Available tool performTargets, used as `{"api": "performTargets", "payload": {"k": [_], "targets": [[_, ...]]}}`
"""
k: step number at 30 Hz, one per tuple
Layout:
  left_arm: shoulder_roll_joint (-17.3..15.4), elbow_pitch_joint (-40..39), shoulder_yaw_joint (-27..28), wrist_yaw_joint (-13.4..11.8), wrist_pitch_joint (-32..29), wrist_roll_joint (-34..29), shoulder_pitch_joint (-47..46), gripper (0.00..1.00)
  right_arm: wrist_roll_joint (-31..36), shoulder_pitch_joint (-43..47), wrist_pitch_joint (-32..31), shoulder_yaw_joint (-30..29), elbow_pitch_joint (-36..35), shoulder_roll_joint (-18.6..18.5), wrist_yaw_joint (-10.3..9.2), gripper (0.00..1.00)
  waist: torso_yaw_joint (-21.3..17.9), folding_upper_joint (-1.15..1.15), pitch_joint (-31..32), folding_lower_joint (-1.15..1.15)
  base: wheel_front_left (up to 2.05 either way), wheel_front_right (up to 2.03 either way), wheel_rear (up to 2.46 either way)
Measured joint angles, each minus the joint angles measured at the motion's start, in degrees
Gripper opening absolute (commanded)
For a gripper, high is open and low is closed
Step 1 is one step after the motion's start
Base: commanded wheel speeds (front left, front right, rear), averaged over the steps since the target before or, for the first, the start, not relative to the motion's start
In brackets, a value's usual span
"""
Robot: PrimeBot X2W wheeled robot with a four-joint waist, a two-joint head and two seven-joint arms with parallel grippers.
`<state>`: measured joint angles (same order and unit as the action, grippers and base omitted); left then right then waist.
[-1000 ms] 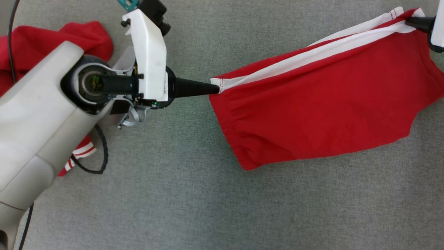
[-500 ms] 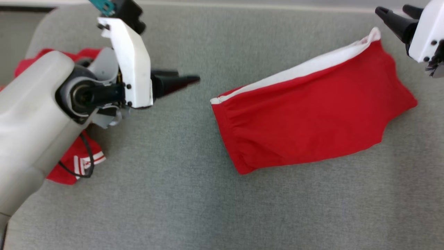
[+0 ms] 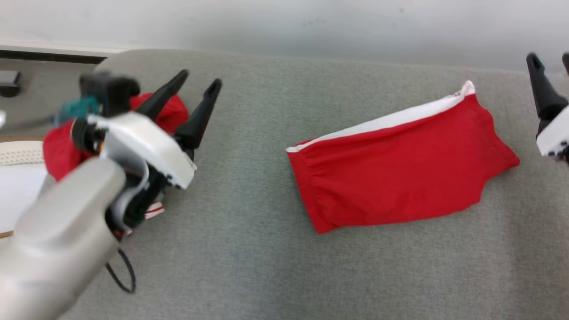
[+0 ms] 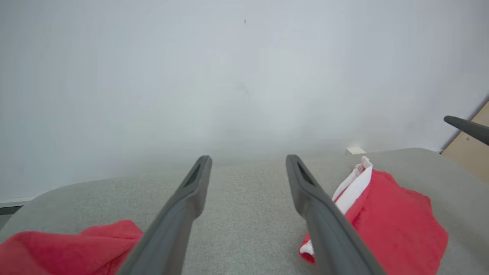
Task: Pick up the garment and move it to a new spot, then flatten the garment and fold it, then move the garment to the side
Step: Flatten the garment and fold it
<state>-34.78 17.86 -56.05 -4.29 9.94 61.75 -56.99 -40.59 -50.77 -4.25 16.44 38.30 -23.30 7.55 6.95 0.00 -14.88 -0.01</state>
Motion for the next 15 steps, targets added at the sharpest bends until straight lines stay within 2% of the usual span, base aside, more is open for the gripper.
{"api": "performTargets", "payload": {"k": [3, 6, 8, 10, 15], "targets": [[0.3, -2.1, 1.7, -3.5, 3.9, -0.8, 5.0, 1.0, -1.1, 2.2, 2.9, 0.0, 2.3, 0.0, 0.0, 1.0, 1.1, 0.0, 0.6, 0.0, 0.0, 0.0, 0.0], [1.3, -5.2, 3.9, -6.6, 4.9, -3.5, 9.8, 1.0, -2.0, 3.4, 3.7, 1.0, 5.3, -0.3, 0.0, 1.0, 2.3, 0.0, 0.9, 0.0, 0.0, 0.0, 0.0], [2.3, -7.9, 7.7, -8.5, 5.1, -5.5, 12.9, 1.0, -2.8, 3.5, 3.1, 1.5, 7.8, -0.9, 0.0, 1.0, 3.2, 0.0, 0.9, 0.0, 0.0, 0.0, 0.0], [3.9, -10.3, 11.0, -9.4, 5.1, -8.3, 16.4, 1.0, -4.1, 3.4, 2.1, 1.8, 10.3, -1.4, 0.0, 1.0, 4.2, 0.0, 0.7, 0.0, 0.0, 0.0, 0.0], [9.0, -13.7, 16.1, -9.3, 5.2, -13.1, 25.1, 1.0, -5.7, 1.3, -1.8, 3.2, 16.0, -2.8, 0.0, 1.0, 7.0, 0.0, -0.3, 0.0, 0.0, 0.0, 0.0]]}}
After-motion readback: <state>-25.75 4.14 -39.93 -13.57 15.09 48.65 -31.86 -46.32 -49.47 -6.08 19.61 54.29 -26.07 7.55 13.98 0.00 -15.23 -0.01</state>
